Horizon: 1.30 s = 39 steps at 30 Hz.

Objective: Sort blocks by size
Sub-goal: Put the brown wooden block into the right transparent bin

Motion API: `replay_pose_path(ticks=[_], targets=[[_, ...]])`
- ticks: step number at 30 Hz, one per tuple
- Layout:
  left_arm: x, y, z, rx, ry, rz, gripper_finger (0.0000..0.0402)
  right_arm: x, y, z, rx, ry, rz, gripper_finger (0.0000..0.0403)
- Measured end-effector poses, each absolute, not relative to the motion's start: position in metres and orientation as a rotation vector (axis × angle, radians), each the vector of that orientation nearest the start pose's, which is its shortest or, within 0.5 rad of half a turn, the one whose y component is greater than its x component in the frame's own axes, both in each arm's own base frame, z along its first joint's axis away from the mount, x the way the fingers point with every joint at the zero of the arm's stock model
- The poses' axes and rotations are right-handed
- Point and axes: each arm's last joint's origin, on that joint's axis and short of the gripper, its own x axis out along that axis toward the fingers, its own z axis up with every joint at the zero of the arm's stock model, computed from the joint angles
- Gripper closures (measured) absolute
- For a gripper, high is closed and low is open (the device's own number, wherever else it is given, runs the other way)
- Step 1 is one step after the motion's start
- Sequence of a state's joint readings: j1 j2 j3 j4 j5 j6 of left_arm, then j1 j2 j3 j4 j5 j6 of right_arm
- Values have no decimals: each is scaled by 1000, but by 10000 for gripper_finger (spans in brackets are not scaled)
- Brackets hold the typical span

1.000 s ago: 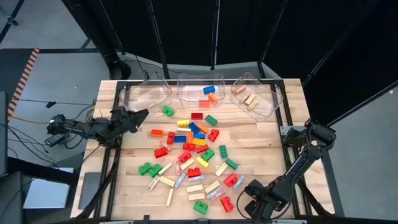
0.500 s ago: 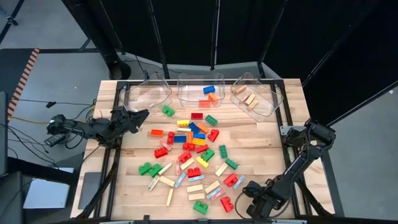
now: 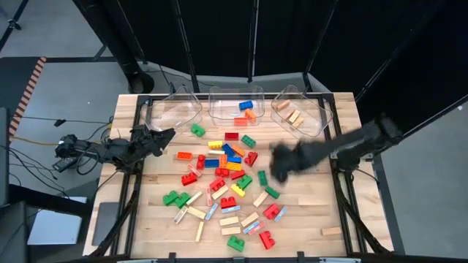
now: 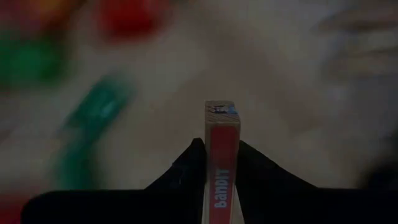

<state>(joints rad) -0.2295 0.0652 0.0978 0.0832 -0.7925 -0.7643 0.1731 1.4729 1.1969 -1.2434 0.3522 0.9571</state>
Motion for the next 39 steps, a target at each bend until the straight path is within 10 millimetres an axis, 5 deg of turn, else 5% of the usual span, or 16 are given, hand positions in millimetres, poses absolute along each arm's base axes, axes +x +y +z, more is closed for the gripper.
replay_pose_path(ticks=[5,10,13,21,25,28,34,39], targets=[[89,0,199,-798,-312,498,133,214,-64,293,438,1100,-1144,330],[89,0,199,-795,-309,499,133,187,-130,299,503,988,-1390,330],[89,0,198,-795,-309,499,133,185,-158,298,526,964,-1338,312],[89,0,198,-791,-303,501,133,182,-190,278,626,1038,-1270,137],[89,0,198,-790,-302,502,133,192,-173,274,650,1165,-1018,127],[90,0,196,-781,-287,508,133,204,-140,275,637,1284,-732,143],[90,0,192,-766,-256,520,133,213,-34,266,560,1609,-389,195],[90,0,192,-768,-258,519,133,196,54,233,497,1784,-351,307]])
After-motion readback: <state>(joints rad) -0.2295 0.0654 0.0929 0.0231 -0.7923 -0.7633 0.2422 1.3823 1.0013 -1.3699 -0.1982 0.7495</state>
